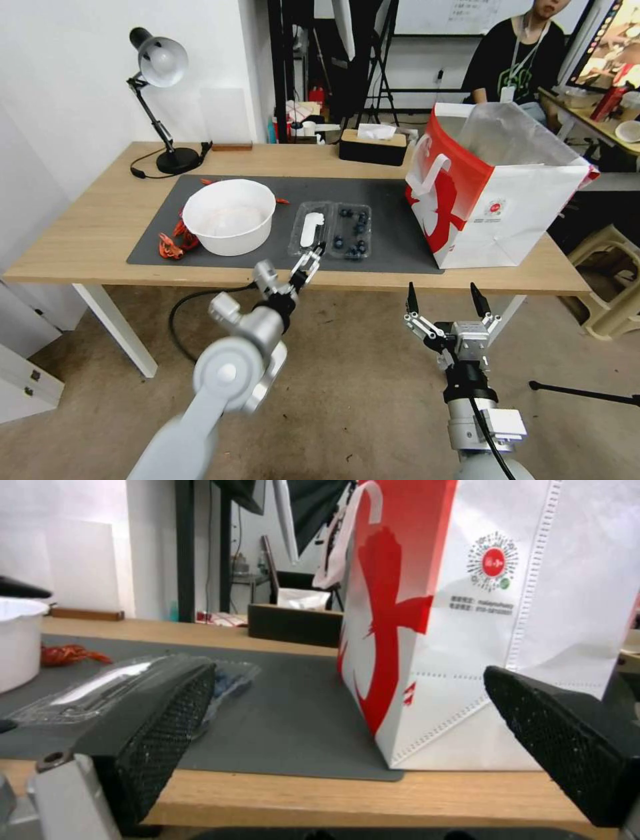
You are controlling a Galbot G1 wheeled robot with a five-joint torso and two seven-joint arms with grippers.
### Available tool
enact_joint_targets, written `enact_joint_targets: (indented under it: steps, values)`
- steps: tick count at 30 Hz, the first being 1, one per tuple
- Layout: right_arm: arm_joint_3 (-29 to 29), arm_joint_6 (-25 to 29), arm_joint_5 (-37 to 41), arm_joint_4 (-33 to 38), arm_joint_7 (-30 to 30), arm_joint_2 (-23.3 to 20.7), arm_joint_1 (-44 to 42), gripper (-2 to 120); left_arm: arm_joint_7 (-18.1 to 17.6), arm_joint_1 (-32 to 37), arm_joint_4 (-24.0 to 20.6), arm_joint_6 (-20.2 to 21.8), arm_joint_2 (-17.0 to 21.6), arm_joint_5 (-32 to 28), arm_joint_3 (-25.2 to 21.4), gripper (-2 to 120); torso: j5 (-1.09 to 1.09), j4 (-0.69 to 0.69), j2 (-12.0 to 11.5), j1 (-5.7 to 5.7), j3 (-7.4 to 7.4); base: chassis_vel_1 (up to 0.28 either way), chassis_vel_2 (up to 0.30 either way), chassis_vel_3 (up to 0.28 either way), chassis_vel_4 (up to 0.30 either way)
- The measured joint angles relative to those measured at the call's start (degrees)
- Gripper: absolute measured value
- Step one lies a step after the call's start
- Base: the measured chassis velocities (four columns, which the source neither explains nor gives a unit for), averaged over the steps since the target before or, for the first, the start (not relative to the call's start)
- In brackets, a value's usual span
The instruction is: Close the takeout container lid, then place the container into the takeout bag.
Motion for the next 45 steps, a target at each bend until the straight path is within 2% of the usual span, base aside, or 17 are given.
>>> enact_joint_targets:
  steps: [2, 9, 20, 27, 30, 31, 34, 35, 38, 45]
  values:
    - [0.4, -0.1, 0.0, 0.0, 0.0, 0.0, 0.0, 100, -1.9, -1.9, 1.4, -0.2, -0.9, -1.9, 0.4, 100, 0.0, 0.0, 0.0, 0.0, 0.0, 0.0, 0.0, 0.0, 0.0]
    - [1.0, -0.4, 0.2, 0.3, 0.1, 0.0, 0.3, 100, -4.2, -5.2, 5.2, -0.9, -2.4, -2.5, 1.4, 100, 0.0, 0.0, 0.0, 0.0, 0.0, 0.0, 0.0, 0.0, 0.0]
    - [1.5, -0.5, 0.5, 0.6, 0.3, 0.0, 0.6, 100, -4.5, -8.1, 10.0, -2.1, -3.3, -0.9, 1.5, 100, 0.0, 0.0, 0.0, 0.0, -0.01, 0.0, 0.0, 0.0, 0.0]
    - [1.5, -0.5, 0.6, 0.7, 0.3, -0.1, 0.6, 100, -0.6, -8.0, 11.9, -3.7, -2.6, 6.6, 3.1, 100, 0.0, 0.0, 0.0, -0.02, -0.01, 0.0, 0.0, 0.0, 0.0]
    - [1.5, -0.4, 0.6, 0.7, 0.3, -0.2, 0.6, 100, 3.6, -7.1, 12.9, -5.9, -1.8, 14.0, 4.8, 100, 0.0, 0.0, 0.0, -0.02, -0.01, 0.0, 0.0, 0.0, 0.0]
    - [1.5, -0.4, 0.6, 0.7, 0.3, -0.2, 0.6, 100, 3.6, -7.1, 12.9, -5.9, -1.8, 14.0, 4.8, 100, 0.0, 0.0, 0.0, -0.02, -0.01, 0.0, 0.0, 0.0, 0.0]
    - [1.3, -0.3, 0.5, 0.6, 0.3, -0.1, 0.5, 100, 7.5, -6.3, 13.8, -8.6, -1.0, 21.4, 6.4, 100, -0.01, 0.01, 0.0, -0.01, -0.01, 0.0, 0.0, 0.0, 0.0]
    - [1.3, -0.3, 0.5, 0.6, 0.3, -0.1, 0.5, 100, 7.5, -6.3, 13.8, -8.6, -1.0, 21.4, 6.4, 100, -0.01, 0.01, 0.0, -0.01, -0.01, 0.0, 0.0, 0.0, 0.0]
    - [1.3, -0.1, 0.3, 0.5, 0.3, 0.0, 0.5, 100, 10.4, -5.9, 14.0, -10.7, -0.5, 27.8, 7.2, 100, -0.01, 0.01, 0.0, -0.01, -0.01, 0.0, 0.0, 0.0, 0.0]
    - [1.2, 0.0, 0.0, 0.4, 0.2, 0.2, 0.4, 100, 13.2, -6.2, 13.9, -12.2, 0.7, 33.8, 8.3, 100, 0.0, 0.01, 0.0, -0.01, -0.01, 0.0, 0.0, 0.0, 0.0]
